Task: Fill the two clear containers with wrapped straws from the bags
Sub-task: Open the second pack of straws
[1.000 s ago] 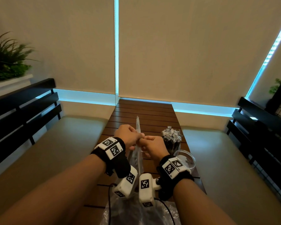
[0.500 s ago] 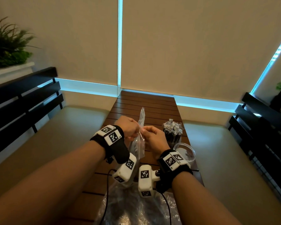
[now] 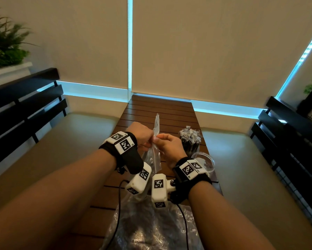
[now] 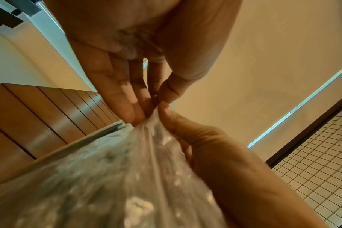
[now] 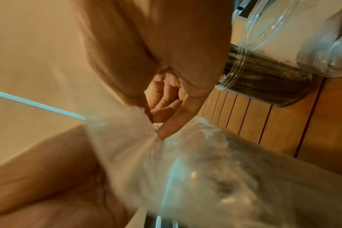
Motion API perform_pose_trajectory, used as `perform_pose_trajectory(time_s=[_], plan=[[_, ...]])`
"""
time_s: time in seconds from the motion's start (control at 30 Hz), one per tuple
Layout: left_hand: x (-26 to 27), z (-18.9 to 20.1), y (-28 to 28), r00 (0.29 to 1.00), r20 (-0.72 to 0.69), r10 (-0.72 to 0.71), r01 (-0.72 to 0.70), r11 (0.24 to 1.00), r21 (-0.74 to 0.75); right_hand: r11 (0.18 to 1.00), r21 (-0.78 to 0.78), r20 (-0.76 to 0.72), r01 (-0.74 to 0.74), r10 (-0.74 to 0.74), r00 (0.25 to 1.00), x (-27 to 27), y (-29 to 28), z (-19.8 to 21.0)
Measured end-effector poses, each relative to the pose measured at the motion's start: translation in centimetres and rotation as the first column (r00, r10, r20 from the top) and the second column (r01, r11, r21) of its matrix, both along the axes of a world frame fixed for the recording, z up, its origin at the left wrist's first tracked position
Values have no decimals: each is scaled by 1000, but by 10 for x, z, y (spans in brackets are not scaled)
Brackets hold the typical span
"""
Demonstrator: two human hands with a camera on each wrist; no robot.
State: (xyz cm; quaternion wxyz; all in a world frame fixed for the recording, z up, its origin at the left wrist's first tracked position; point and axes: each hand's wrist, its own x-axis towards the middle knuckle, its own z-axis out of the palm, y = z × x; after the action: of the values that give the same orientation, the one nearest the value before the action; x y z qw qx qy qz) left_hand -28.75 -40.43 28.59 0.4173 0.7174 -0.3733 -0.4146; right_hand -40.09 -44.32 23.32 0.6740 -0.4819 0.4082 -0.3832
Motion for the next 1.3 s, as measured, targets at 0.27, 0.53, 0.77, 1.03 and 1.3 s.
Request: perform_pose_trajectory(time_s=[0.27,0.53,0.77,1.03,1.3], plan=[[14,-8,6,998,-58,-12,11,1000,-14,993,-72,-275,-93,70,959,5,3,6],[14,-1,8,997,-59,-40,38,999,-36,998,-32,-229,-49,40,973,3,2,1],[23,-7,8,990,-138,-32,27,999,-40,991,-125,-285,-45,8,959,4,0,-1],[25,-6,8,990,-135,-35,30,999,-40,985,-146,-296,-90,43,954,-1,-2,3],[18,-17,12,991,-122,-63,43,986,-159,996,-86,-152,-21,8,988,-5,-6,2]])
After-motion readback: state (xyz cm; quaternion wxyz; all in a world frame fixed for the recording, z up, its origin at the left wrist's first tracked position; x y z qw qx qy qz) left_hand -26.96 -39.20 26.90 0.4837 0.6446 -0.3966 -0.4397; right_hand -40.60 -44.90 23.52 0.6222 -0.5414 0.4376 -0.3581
